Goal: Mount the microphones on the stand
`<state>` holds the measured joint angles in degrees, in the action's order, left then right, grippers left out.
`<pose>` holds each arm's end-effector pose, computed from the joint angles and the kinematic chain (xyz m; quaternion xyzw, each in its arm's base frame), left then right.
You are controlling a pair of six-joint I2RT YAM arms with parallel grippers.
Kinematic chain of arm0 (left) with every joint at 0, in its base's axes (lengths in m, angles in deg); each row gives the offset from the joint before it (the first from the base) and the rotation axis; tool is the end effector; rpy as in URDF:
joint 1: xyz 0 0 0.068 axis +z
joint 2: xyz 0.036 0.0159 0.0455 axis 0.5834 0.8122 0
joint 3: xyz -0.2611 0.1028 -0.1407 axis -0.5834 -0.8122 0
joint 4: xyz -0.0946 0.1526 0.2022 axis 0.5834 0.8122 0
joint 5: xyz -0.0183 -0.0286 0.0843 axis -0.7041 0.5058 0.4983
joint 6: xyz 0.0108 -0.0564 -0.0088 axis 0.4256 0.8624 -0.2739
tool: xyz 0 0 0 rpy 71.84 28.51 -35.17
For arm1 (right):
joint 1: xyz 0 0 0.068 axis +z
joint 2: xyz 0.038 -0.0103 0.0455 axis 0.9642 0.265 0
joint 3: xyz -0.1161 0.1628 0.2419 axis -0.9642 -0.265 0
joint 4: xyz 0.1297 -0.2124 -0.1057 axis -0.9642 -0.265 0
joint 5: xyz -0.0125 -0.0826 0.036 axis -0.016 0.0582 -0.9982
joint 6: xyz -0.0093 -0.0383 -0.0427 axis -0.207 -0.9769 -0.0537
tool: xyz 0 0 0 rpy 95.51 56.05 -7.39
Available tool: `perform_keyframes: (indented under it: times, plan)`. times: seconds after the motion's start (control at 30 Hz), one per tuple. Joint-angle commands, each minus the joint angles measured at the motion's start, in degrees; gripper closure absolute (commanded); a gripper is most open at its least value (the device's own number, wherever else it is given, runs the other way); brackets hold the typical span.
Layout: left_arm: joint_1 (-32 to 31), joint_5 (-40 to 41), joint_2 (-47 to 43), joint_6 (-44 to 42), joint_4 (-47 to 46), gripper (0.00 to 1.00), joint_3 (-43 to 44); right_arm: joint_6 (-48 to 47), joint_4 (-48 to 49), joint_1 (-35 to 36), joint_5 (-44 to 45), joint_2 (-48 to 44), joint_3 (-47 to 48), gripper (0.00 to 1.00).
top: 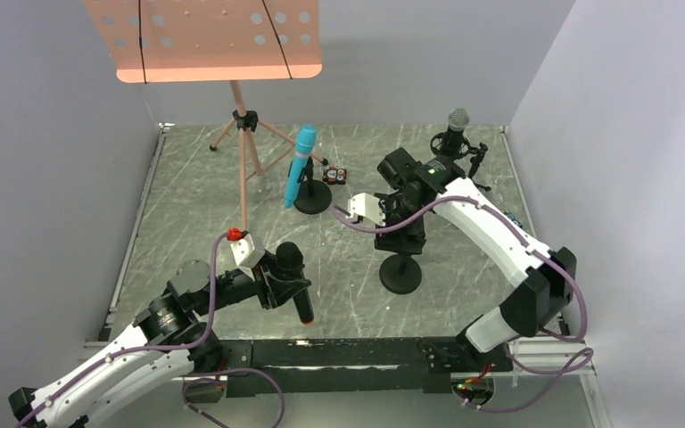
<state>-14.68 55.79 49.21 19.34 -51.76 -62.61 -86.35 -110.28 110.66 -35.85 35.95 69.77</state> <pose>0.0544 -0.0836 0.3064 0.2891 0.6450 -0.4735 0.5255 0.2291 0.1742 0.3514 -0.6883 0.7163 0.0624 0.0965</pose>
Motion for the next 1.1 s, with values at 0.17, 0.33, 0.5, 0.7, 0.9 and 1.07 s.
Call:
perform_keyframes:
  times: [0.17,0.33,0.5,0.7,0.9,1.07]
  plan:
    - [0.2,-1.4,-0.1,0.9,-3.0,1.00,3.2,3.0,6.5,-0.4,-11.2,-12.0,6.0,0.06]
    - [0.2,-1.5,0.7,1.2,-3.7,1.00,3.7,1.5,5.2,-9.1,-23.4,-17.0,7.6,0.06]
    - [0.1,-1.5,2.0,1.3,-6.1,1.00,4.0,-2.4,15.4,-27.9,-46.4,-30.1,-6.9,0.03]
    - [0.2,-2.4,6.0,-0.9,-4.6,1.00,7.5,0.1,31.1,-37.2,-56.6,-37.9,-25.4,0.00]
    - [0.2,-3.0,7.7,-0.1,-6.9,1.00,7.3,-25.2,11.2,-44.7,-66.5,-25.5,-22.1,0.00]
    - [0.2,-3.3,7.9,0.4,-8.3,1.00,6.4,-50.5,-9.3,-43.6,-64.6,-16.4,-19.5,0.01]
